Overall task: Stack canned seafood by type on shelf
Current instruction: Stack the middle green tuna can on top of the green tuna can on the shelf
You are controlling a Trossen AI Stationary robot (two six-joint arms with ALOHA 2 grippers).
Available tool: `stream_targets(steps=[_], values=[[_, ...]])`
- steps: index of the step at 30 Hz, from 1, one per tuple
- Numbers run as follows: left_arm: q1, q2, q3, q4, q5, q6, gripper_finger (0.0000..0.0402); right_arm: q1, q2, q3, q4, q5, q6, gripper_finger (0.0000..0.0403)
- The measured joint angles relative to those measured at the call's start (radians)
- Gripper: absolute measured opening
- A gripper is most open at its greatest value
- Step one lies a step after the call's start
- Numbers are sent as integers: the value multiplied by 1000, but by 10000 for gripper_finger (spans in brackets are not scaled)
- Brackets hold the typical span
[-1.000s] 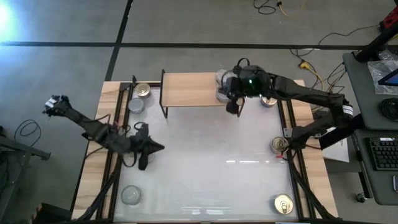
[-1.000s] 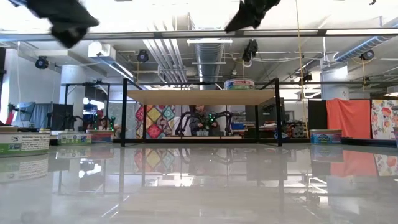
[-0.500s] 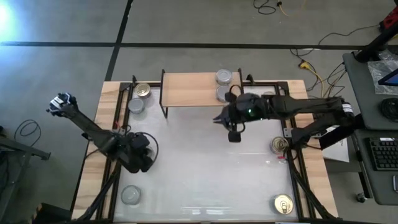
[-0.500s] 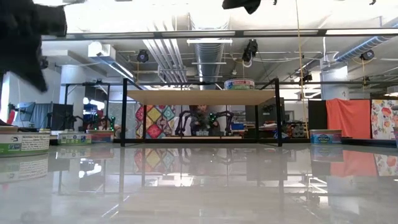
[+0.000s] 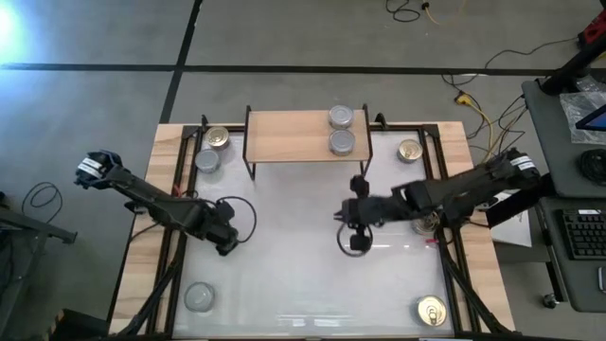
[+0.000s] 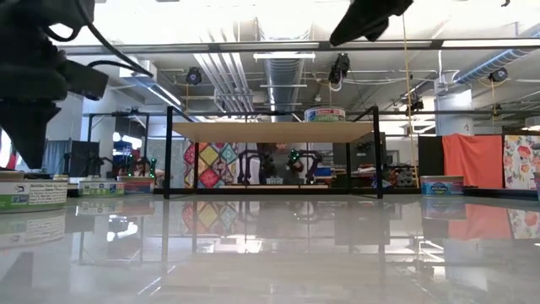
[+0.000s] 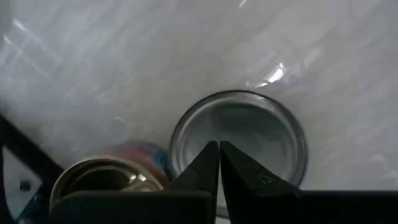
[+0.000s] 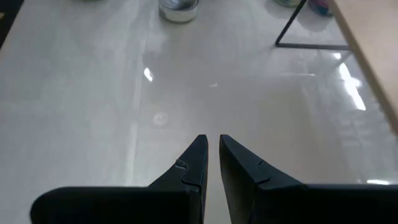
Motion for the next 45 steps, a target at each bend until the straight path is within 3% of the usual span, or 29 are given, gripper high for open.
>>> stream_targets(steps=[6, 14, 21, 25, 29, 34, 37, 45], values=[[-3, 68, 24, 37, 38, 80, 0, 90, 0, -47, 75, 80, 92, 33], [-2, 167, 27, 167, 75, 197, 0, 146, 0, -57, 128, 85, 138, 33], [72, 235, 215, 487, 23, 571, 0, 152, 42, -72, 210, 114, 146, 34], [56, 268, 337, 397, 18, 685, 0, 162, 121, -105, 315, 114, 151, 34], [-16, 253, 371, 209, 16, 631, 0, 187, 234, -125, 426, 110, 164, 34], [-75, 216, 306, -4, 15, 434, 0, 198, 383, -72, 500, 110, 180, 34], [-77, 200, 212, 10, 27, 386, 0, 199, 460, -28, 498, 110, 197, 34], [-56, 223, 34, 282, 23, 404, 0, 203, 573, 53, 495, 112, 250, 34]])
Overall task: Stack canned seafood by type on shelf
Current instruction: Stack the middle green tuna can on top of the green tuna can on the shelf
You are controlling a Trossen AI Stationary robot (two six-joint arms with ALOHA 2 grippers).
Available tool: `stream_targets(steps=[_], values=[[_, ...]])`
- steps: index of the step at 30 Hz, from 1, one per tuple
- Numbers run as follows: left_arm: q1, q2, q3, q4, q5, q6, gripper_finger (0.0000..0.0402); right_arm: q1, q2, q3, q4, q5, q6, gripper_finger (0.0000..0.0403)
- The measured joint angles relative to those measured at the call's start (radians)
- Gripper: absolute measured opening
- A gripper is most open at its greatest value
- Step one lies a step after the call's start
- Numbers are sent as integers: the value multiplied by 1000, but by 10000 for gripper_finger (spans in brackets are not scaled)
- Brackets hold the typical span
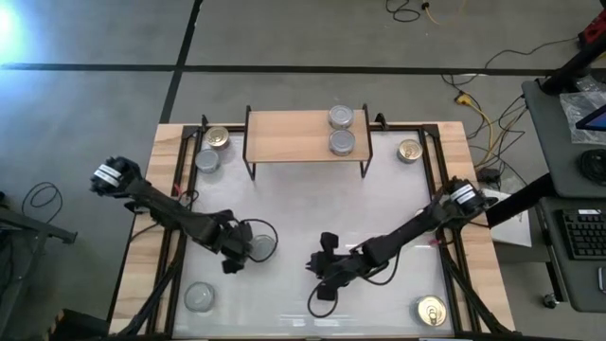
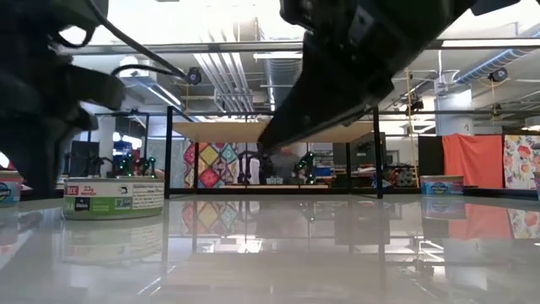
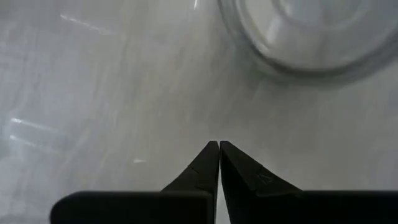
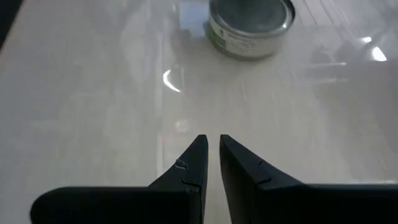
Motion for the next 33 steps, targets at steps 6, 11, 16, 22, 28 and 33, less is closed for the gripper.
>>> stream_targets(steps=[6, 11, 16, 22, 28, 33], values=[[-5, 52, 1, 198, 1, 64, 0, 11, 17, 1, 7, 1, 37, 34], [-23, 115, 58, 326, 21, 159, 0, 28, 14, -11, 5, 6, 67, 47], [-57, 165, 151, 352, 27, 265, 0, 46, 33, -12, 12, 56, 103, 97], [-108, 114, 183, 214, 4, 250, 0, 32, 103, -1, 71, 105, 123, 182], [-171, -16, 108, 153, -141, 127, 0, -35, 155, 47, 96, 68, 75, 280], [-167, -80, -23, 251, -176, 63, 0, -107, 154, 64, 100, -32, 7, 362]])
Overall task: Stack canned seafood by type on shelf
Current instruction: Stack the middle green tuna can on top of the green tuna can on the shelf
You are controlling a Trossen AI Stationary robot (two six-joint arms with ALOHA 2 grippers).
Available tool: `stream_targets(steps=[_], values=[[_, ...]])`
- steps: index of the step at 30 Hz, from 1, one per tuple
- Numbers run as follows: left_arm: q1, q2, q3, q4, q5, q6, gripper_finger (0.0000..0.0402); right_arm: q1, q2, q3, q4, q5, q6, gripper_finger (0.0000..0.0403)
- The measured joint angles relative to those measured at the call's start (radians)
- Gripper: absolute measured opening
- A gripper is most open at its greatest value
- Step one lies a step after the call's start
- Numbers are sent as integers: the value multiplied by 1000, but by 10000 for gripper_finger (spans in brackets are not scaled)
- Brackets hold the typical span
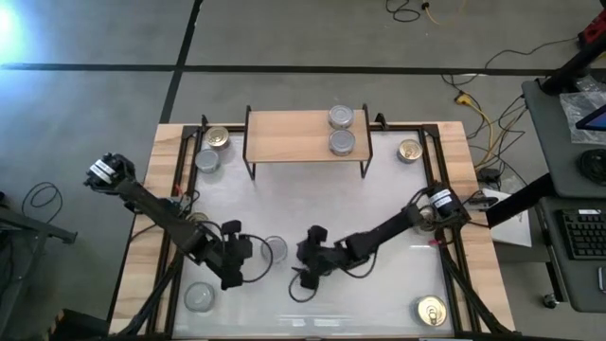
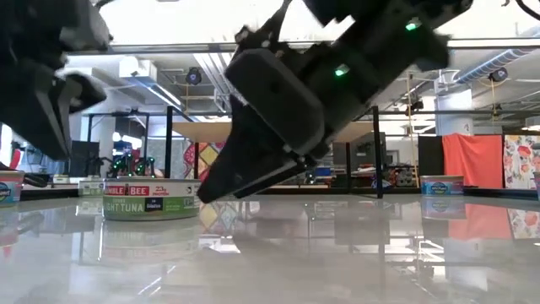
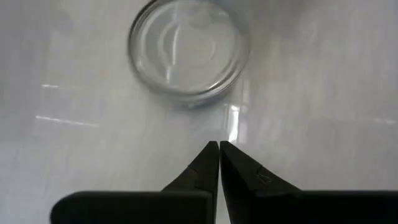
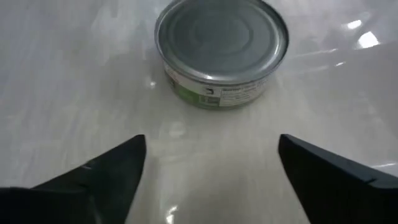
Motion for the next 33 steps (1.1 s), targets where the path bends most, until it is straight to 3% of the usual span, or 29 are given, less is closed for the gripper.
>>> stream_targets(steps=[4, 11, 20, 33], values=[[16, -4, -94, 116, -7, -11, 0, -41, 23, 2, 62, -49, -48, 396], [78, 35, -166, 245, -42, -1, 0, -61, 130, 26, 290, -31, -155, 398], [98, 145, -155, 376, -46, 58, 0, -76, 202, 116, 302, -22, -195, 400], [104, 196, -101, 353, -87, 80, 0, -79, 200, 119, 302, -22, -204, 401]])
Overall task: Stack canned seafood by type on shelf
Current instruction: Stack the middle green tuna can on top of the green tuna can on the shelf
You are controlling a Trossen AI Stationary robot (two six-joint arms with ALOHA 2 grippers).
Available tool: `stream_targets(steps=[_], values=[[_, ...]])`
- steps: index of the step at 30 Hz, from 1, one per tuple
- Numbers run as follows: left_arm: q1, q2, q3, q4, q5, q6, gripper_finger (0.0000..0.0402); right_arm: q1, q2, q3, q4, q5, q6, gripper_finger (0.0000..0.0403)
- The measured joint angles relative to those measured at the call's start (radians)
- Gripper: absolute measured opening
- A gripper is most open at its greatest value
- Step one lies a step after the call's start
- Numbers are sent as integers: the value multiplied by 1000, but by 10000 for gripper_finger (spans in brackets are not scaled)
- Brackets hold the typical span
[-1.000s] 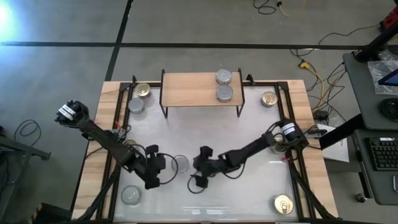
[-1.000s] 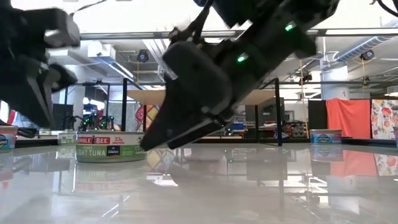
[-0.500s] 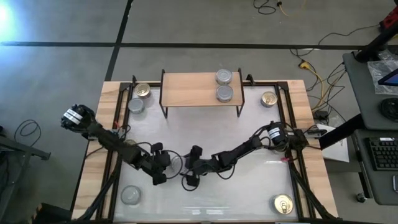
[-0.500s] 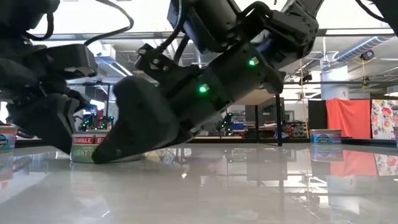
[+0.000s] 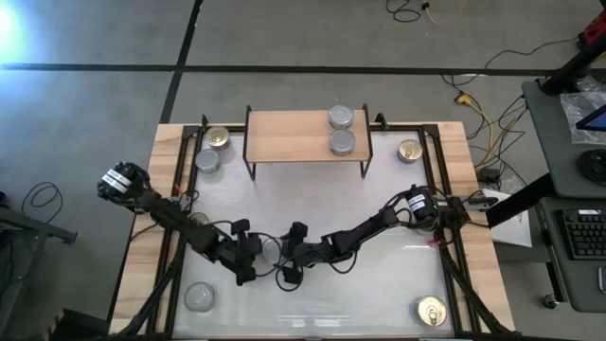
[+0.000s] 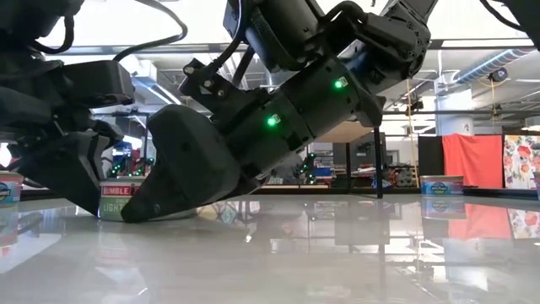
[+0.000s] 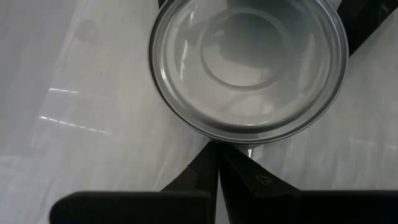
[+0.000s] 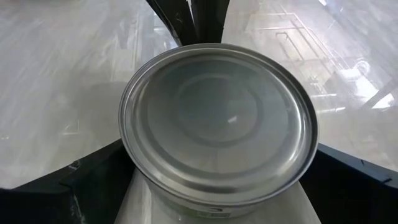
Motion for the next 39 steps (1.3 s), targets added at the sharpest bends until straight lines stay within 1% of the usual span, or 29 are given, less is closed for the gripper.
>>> stream_targets(steps=[12, 16, 19, 25, 31, 34, 39], values=[[1, 2, 4, -1, -16, 0, 0, -2, 0, 8, -3, 2, 31, 400], [1, 2, 4, -1, -18, 33, 0, -2, 0, 8, 0, 3, 41, 400], [2, 2, 4, -1, -20, 56, 0, -4, -1, 8, 5, 11, 81, 400], [2, 2, 6, -1, -23, 72, 0, -4, -8, 8, -7, 13, 96, 399], [-13, -19, 17, -4, -38, 77, 0, -1, -61, 8, -90, 7, 92, 373], [-14, -49, 12, 15, -42, 79, 0, 1, -106, 8, -165, 3, 72, 370], [-18, -155, 24, -17, -62, 146, 0, 4, -218, -6, -280, 0, 13, 368]])
